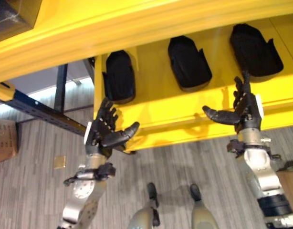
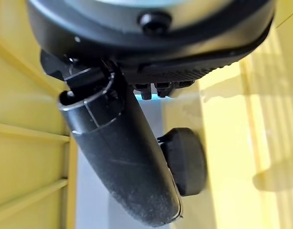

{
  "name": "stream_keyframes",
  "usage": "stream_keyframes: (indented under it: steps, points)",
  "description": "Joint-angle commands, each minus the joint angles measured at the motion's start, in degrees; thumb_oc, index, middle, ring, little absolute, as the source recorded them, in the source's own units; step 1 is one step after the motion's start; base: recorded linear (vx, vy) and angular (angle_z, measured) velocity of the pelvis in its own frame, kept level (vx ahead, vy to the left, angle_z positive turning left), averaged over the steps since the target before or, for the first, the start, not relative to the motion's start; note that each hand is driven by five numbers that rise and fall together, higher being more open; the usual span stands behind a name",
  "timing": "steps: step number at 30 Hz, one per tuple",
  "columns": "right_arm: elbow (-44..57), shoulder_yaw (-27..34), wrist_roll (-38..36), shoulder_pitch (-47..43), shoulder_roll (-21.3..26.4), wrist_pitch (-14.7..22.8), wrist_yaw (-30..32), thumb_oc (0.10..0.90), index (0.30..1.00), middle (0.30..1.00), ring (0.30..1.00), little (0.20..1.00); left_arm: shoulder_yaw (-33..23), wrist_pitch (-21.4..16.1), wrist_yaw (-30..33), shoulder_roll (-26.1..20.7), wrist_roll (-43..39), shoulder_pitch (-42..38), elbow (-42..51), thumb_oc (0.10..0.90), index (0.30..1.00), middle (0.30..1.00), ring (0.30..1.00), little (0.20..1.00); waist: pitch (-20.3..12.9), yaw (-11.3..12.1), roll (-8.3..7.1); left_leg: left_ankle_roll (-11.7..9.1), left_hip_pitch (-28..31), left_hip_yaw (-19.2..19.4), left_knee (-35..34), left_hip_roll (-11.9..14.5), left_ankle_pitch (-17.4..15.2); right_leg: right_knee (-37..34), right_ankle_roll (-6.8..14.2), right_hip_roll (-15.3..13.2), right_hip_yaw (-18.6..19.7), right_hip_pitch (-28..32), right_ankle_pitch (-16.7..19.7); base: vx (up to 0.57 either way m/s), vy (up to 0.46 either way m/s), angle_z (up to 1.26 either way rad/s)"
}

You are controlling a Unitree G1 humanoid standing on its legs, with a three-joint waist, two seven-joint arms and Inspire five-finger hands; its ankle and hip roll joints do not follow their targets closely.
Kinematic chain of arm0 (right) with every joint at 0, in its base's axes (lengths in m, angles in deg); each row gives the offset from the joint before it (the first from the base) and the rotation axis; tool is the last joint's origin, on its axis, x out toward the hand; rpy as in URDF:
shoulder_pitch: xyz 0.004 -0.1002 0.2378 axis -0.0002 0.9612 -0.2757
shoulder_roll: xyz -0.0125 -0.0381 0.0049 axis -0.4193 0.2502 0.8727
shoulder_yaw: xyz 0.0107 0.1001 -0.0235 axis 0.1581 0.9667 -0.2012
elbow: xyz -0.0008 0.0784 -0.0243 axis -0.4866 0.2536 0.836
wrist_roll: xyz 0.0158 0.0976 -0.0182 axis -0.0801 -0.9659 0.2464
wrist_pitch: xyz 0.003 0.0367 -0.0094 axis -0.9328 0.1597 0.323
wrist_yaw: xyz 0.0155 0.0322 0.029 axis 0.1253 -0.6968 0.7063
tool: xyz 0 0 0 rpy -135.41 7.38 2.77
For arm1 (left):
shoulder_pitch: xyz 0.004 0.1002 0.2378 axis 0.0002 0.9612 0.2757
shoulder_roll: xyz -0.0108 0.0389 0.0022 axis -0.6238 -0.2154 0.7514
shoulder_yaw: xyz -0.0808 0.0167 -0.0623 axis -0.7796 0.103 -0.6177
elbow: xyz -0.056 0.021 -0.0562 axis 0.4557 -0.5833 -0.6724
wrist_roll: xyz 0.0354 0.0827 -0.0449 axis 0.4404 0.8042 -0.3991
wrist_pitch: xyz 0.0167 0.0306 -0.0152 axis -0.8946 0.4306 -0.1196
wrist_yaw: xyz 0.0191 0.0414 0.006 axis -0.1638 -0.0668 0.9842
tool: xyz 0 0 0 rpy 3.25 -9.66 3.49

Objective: Move parts from the plastic box to the shelf.

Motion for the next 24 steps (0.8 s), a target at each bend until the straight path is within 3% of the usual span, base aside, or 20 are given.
stream_keyframes:
  steps: [1,9,24]
  points:
    - [2.49,-0.77,0.66,-5.79,2.82,4.93,-0.06,0.900,1.000,1.000,1.000,1.000,-1.69,-5.89,-0.48,-0.94,1.18,-5.15,1.18,0.900,1.000,1.000,1.000,1.000,-3.88,0.76,0.05,-0.23,1.90,0.94,0.31,0.06,-2.33,12.64,-4.31,5.71,0.81,-8.70,-6.96,0.00,0.000,0.00]
    - [-0.10,-2.09,2.43,-8.20,3.52,4.30,0.14,0.900,1.000,1.000,1.000,1.000,-1.81,-6.33,-0.54,-0.89,1.17,-5.61,0.81,0.900,1.000,1.000,1.000,1.000,-3.50,1.11,0.66,-0.21,1.43,0.76,0.07,-0.28,-2.18,13.00,-4.38,5.53,0.88,-9.47,-7.02,0.00,-0.002,-0.02]
    - [-2.39,-4.32,3.68,-13.16,4.89,3.85,0.62,0.900,1.000,1.000,1.000,1.000,-2.19,-6.70,0.01,-1.14,1.35,-6.61,-0.11,0.900,1.000,1.000,1.000,1.000,-2.19,1.83,0.37,-0.32,0.50,0.38,-0.34,-0.41,-1.60,14.32,-4.55,5.57,0.56,-11.17,-7.41,0.00,0.000,0.00]
